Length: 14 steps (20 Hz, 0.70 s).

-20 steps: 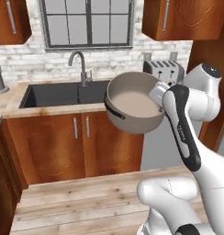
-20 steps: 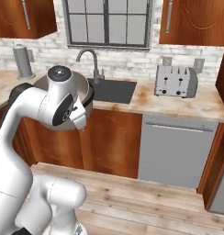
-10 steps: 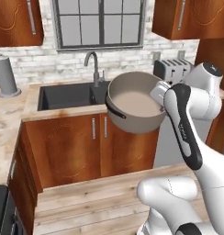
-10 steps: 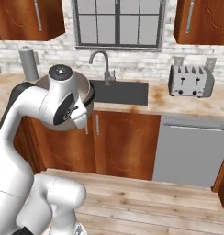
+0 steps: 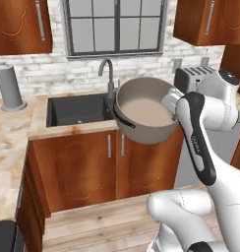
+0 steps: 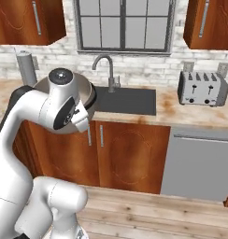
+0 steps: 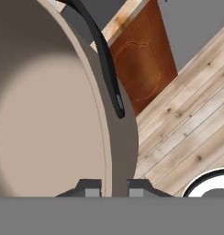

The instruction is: Pick the pot and strainer and place them in the sink. Then turn on the water.

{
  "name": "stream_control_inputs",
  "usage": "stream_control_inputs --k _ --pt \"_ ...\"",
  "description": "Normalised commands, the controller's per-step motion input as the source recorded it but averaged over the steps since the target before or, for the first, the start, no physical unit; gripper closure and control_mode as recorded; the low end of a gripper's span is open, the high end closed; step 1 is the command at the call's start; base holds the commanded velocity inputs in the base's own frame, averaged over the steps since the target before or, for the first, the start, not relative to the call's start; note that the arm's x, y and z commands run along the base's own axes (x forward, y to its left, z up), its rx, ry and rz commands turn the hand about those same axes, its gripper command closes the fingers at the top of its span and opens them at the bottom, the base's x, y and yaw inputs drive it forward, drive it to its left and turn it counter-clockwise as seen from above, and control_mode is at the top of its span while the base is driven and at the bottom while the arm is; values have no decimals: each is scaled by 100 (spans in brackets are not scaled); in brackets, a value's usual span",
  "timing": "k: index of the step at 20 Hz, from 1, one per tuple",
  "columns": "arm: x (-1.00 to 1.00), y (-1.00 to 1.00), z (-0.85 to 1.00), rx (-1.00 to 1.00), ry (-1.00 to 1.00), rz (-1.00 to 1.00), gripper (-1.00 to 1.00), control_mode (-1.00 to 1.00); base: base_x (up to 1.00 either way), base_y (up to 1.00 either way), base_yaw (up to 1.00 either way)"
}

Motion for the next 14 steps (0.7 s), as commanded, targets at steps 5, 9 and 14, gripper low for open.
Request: stream_control_inputs --k 5,9,14 --pt "0 0 0 0 0 0 100 100 77 2 6" --pt "0 0 0 0 0 0 100 100 42 12 10" --pt "0 0 0 0 0 0 100 100 29 10 6"
